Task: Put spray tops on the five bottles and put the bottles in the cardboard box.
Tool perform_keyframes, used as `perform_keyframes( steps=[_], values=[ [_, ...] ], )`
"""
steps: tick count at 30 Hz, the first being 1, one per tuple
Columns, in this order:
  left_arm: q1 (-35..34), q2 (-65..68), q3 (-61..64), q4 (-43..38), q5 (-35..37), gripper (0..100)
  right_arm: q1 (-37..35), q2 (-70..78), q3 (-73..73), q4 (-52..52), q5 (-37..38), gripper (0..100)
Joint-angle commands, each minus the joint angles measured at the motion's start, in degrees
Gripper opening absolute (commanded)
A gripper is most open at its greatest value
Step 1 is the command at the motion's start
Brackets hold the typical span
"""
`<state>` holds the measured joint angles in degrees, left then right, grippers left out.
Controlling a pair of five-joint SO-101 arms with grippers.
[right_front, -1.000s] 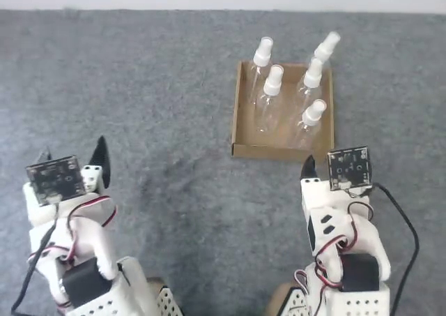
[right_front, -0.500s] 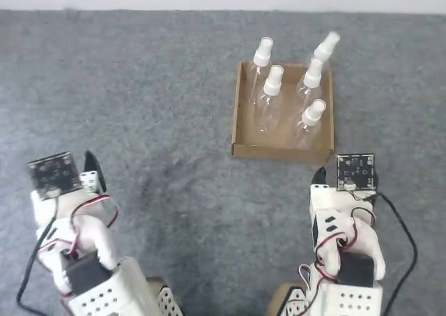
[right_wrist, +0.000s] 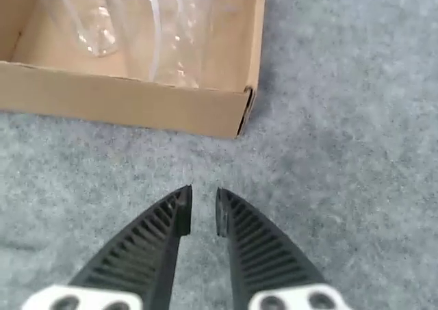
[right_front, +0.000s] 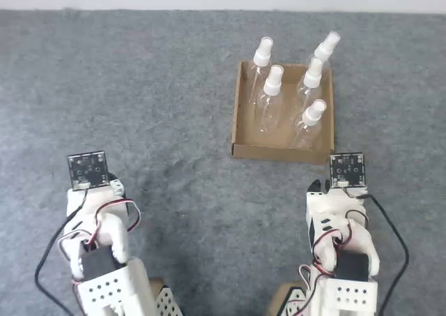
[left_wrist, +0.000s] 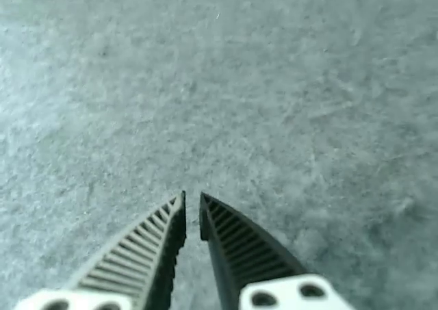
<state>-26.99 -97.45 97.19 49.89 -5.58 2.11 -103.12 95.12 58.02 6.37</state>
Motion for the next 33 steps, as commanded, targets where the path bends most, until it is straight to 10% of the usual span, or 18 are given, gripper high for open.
perform_keyframes(
  steps=[1,15,33],
  values=[
    [0.35,-0.97,-0.31,-1.49,0.62,3,0.40,-0.84,1.32,0.40,0.62,2.3],
    [0.09,-1.23,-0.31,13.54,0.62,3,0.40,-0.75,1.32,14.64,0.62,2.3],
    [0.09,-1.23,-0.31,13.63,0.62,3,0.22,-0.66,1.32,15.08,0.62,2.3]
  ],
)
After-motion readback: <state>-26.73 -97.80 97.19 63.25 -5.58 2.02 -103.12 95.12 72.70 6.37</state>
